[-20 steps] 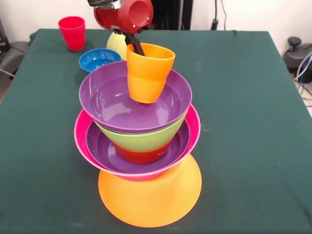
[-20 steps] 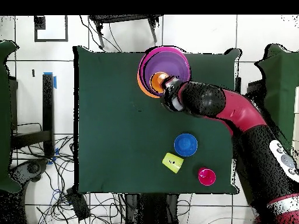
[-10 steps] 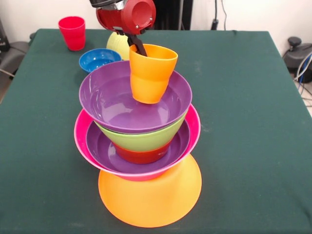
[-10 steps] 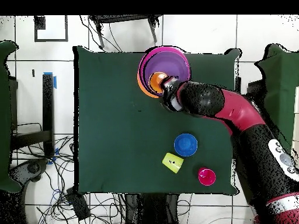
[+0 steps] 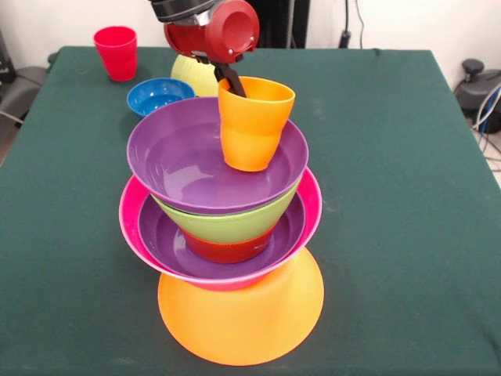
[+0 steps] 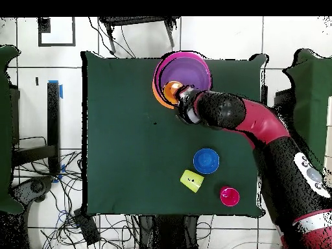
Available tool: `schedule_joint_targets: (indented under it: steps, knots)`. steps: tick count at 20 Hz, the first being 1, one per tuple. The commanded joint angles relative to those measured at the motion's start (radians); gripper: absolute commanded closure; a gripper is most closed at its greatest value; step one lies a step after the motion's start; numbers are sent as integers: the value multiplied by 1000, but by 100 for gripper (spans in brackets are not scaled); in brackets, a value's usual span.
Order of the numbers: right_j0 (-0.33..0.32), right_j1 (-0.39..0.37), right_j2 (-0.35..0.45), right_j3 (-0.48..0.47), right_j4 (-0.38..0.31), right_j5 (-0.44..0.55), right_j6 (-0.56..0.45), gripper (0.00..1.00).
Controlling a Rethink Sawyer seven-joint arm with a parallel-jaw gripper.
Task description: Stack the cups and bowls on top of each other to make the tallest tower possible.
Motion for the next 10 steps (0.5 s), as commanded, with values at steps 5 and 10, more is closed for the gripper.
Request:
schedule_joint_targets:
  steps: [5,10]
  knots:
    - [11,72,19,-47,-79,-33,-156,100]
    - [10,67,21,-51,-80,-23,-155,100]
